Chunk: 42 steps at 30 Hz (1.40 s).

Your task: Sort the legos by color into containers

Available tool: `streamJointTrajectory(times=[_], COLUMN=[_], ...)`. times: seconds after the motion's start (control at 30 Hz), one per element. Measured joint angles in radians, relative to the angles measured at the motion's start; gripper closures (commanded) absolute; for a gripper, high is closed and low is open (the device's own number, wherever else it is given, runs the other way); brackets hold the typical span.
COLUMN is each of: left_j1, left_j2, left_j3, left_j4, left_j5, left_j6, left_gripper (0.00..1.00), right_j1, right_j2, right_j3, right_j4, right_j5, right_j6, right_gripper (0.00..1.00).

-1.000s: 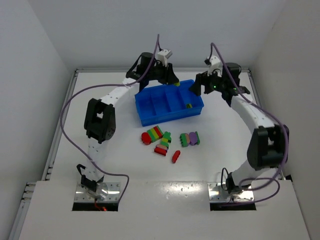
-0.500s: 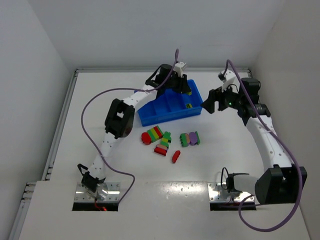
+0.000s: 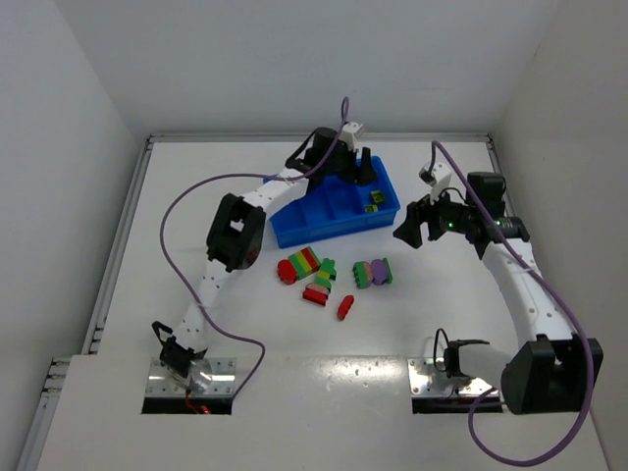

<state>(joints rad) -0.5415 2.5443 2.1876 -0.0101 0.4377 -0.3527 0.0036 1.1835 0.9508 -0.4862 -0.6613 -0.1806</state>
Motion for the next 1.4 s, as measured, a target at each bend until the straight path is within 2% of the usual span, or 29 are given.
streamJointTrajectory(times=[0.1,0.17,0.33,0.47,0.57,0.73,0.83,1.07,1.4], left_j1=[0.000,-0.002,-0.032,-0.145,-0.261,-0.347,-0.386,-0.484,-0.520], left_j2=[-0.070,-0.183,-0.630,-0.951,-1.079,-1.049,-1.012,-0.921,-0.785], left_j3=[-0.062,-0.171,-0.551,-0.765,-0.893,-1.044,-1.080,-1.083,-1.064], left_j4=[-0.025,-0.065,-0.153,-0.209,-0.265,-0.368,-0.407,-0.397,-0.392], left_j5=[0.013,0.026,-0.021,-0.108,-0.145,-0.201,-0.235,-0.259,-0.302], left_j6=[-0.004,0.005,0.100,0.193,0.238,0.265,0.266,0.259,0.208], left_gripper=[0.28,0.29,0.30,0.30,0.30,0.30,0.30,0.30,0.29], right_j1=[-0.001,-0.001,-0.013,-0.022,-0.027,-0.042,-0.049,-0.062,-0.081], right_j2=[-0.047,-0.076,-0.100,-0.098,-0.095,-0.097,-0.103,-0.151,-0.151], right_j3=[-0.052,-0.082,-0.121,-0.130,-0.134,-0.139,-0.140,-0.141,-0.148], right_j4=[0.006,0.025,0.068,0.101,0.118,0.127,0.126,0.119,0.115], right_j5=[0.021,0.054,0.136,0.177,0.187,0.187,0.187,0.189,0.186], right_j6=[0.000,0.013,0.092,0.157,0.193,0.225,0.227,0.226,0.221], right_gripper=[0.20,0.20,0.20,0.20,0.20,0.20,0.20,0.20,0.20])
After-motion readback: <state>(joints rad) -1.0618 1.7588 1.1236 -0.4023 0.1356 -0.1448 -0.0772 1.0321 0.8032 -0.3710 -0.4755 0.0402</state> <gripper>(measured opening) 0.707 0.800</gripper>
